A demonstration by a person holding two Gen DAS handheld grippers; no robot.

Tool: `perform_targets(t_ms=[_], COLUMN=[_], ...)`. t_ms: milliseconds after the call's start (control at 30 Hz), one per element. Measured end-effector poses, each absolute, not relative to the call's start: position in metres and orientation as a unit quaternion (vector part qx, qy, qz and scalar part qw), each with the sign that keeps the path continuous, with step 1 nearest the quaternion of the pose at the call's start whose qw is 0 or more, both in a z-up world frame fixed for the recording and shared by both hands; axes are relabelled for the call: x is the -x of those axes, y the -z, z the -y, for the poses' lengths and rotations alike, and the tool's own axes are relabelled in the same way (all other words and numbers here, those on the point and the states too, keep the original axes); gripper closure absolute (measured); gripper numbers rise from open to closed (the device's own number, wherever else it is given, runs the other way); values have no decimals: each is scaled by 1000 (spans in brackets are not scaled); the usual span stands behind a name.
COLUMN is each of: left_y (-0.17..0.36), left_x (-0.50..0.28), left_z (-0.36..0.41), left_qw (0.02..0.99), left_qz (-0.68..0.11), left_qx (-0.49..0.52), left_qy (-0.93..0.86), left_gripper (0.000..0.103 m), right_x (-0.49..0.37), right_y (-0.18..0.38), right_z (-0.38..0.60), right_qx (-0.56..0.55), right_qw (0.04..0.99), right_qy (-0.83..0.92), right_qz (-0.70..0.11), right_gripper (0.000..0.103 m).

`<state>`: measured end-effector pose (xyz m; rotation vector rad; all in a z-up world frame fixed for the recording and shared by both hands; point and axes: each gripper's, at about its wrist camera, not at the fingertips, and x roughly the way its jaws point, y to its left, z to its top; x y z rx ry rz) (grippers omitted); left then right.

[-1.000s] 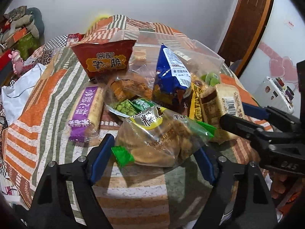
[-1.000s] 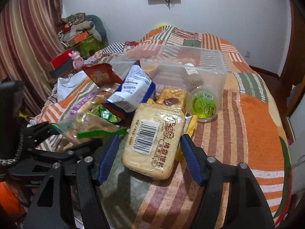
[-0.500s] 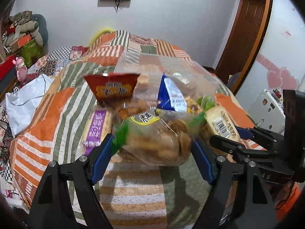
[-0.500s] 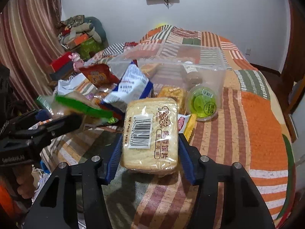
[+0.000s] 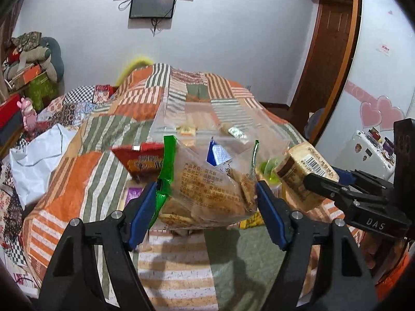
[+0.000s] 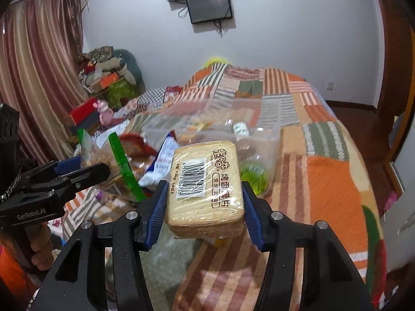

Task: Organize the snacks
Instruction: 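Lower the cake and biscuit bag into the clear box and release both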

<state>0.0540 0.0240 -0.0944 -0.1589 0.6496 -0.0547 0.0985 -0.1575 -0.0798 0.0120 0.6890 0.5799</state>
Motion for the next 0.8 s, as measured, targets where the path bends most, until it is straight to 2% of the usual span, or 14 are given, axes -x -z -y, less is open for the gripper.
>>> perform_targets(t_ms=[500,800], left_y=[54,50], left_x=[-109,-157], left_z=[-16,-10], left_qw=[959,963], left_qz=[-275,-264], left_qx=[60,47], left_qy=[36,31], left_gripper=[28,28], right_x=[-137,-160], right_y=[43,39], right_z=[171,172], right_qx=[-24,-29], right_qw=[928,934], right_qy=[-257,-246], right_qz=[-269,-256], right_gripper=[52,52])
